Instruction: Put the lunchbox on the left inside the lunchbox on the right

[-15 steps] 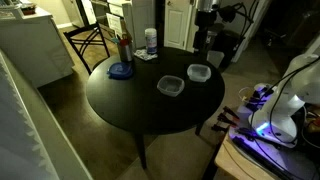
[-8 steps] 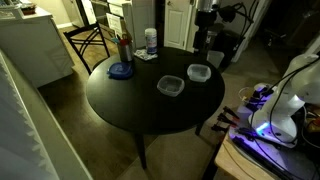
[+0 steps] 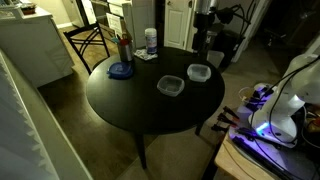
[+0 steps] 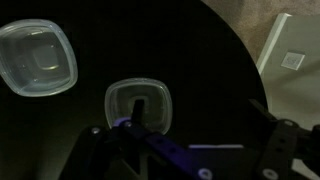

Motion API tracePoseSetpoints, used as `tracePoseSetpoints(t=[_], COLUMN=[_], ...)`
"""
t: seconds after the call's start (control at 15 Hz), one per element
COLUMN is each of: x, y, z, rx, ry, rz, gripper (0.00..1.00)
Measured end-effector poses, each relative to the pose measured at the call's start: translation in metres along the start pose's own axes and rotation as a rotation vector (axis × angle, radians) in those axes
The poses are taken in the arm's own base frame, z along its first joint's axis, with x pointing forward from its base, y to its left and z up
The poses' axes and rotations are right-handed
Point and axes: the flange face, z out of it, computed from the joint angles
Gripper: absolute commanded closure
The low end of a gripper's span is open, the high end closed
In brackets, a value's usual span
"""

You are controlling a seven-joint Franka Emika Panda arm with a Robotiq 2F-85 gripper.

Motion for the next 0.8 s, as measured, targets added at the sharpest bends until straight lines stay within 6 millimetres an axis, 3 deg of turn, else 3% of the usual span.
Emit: tracePoseSetpoints(t=[0.2, 0.8], x=[0.026, 0.152], y=[0.016, 0.081], z=[0.017, 0.103], rx=[0.021, 0.136], ry=[-0.044, -0.218], rz=[0.031, 0.174], gripper=[0.0, 0.0])
